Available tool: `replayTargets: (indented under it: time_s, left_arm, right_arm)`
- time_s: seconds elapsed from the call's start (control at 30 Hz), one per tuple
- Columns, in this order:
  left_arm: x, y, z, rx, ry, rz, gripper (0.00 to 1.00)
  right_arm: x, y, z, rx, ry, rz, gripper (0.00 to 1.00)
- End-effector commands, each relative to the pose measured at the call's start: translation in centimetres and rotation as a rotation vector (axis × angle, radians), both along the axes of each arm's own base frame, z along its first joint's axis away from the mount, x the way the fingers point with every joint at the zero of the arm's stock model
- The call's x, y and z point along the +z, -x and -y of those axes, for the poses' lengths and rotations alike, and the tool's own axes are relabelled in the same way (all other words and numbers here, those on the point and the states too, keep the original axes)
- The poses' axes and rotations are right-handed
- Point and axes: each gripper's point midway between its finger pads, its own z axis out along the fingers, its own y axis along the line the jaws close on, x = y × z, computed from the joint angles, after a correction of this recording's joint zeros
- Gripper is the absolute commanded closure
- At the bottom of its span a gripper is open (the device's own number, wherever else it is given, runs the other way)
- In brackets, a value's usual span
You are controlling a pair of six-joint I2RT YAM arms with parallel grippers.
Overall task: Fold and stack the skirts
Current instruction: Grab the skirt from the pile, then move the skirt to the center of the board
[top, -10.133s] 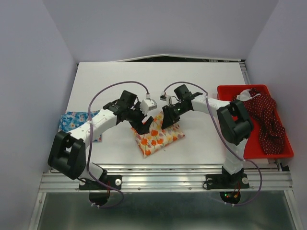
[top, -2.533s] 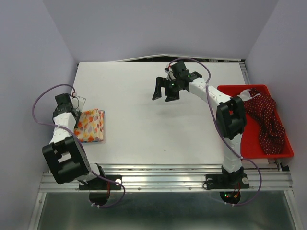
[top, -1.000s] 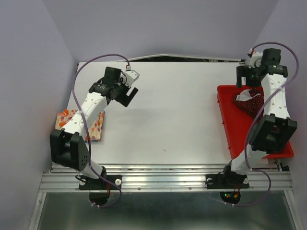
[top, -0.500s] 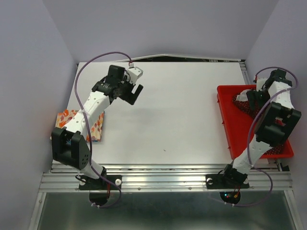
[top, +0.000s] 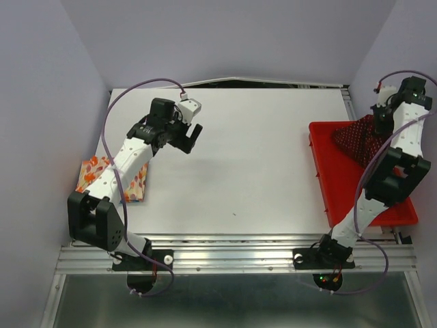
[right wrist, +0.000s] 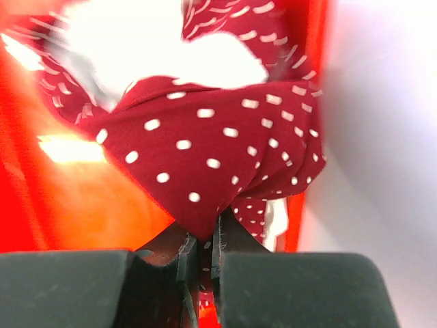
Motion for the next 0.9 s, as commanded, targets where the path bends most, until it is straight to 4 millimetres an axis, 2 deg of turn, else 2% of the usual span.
replayTargets:
  time_s: [0.0,0.1,0.13,0.2,0.23,0.3,0.33,0.37,0.4,0.43,0.53,0.57,0.63,0.67,0.7,0.73,0.77,0.8,0.87]
  left_arm:
    - [1.7,-0.3,1.4,-0.03,0.088,0.029,0.01]
    - [1.8,-0.6,1.7,-0.033,0.112,0.017,0.01]
    - [2.1,-0.9,1.8,-0.028,0.124,0.016,0.01]
    - [2.4,-1.4,1.3,-0.009,0.149,0.015,0.01]
    - [2.7,-1.6,1.4,-0.017,0.176,0.01,0.01]
    - [3.1,-2.2,0.6,0.009,0.22,-0.004,0.01]
    - [3.0,-2.6,0.2,0.022,0.23,-0.009,0.01]
    - [3.7,-3.2,-0.7,0.046,0.255,-0.003,0.01]
    - [3.9,-3.4,-0.6,0.05,0.26,-0.001,0.01]
    - [4.5,-4.1,-1.7,0.073,0.281,0.015,0.01]
    - [5.9,-4.9,-4.1,0.12,0.333,0.047,0.01]
    - [6.4,-5.1,-4.6,0.123,0.341,0.057,0.01]
    - [6.7,-5.2,-5.4,0.117,0.326,0.071,0.01]
    - [6.7,-5.1,-5.9,0.124,0.314,0.074,0.01]
    - [6.7,-5.1,-6.1,0.122,0.301,0.08,0.01]
    - [6.7,-4.9,-6.5,0.125,0.284,0.09,0.01]
    - [6.2,-4.7,-6.7,0.118,0.263,0.089,0.02]
    - [6.2,-4.4,-6.8,0.115,0.253,0.097,0.01]
    - [4.7,-3.6,-6.8,0.09,0.23,0.071,0.01]
  right_arm:
    - [13.8,-3.0,-5.2,0.131,-0.081,0.379,0.99]
    - [17.5,-4.0,-8.9,0.218,-0.169,0.484,0.99]
    - [19.8,-4.5,-10.2,0.257,-0.174,0.547,0.99]
    - [22.0,-5.3,-12.4,0.306,-0.187,0.609,0.99]
    - [24.3,-6.0,-14.6,0.346,-0.208,0.682,0.99]
    - [27.0,-6.5,-17.1,0.363,-0.264,0.77,0.99]
    - [30.0,-6.8,-19.5,0.43,-0.275,0.868,0.99]
    - [31.5,-6.8,-20.9,0.429,-0.328,0.913,0.99]
    - [33.0,-6.7,-22.0,0.477,-0.325,0.961,0.99]
    - [35.7,-6.0,-24.9,0.553,-0.402,1.038,0.99]
    - [37.4,-4.9,-30.2,0.701,-0.526,1.083,0.99]
    - [36.4,-4.2,-33.5,0.774,-0.581,1.044,0.99]
    - [34.2,-3.4,-36.8,0.865,-0.63,0.981,0.97]
    - [32.9,-2.2,-39.7,0.945,-0.672,0.94,0.95]
    - [31.9,-1.2,-40.9,0.98,-0.679,0.922,0.94]
    - [26.8,-1.3,-42.0,0.999,-0.687,0.822,0.92]
    - [24.6,-1.0,-42.9,1.02,-0.677,0.794,0.92]
    - [19.5,0.5,-44.5,1.067,-0.672,0.699,0.91]
    - [14.4,1.5,-45.3,1.082,-0.634,0.617,0.91]
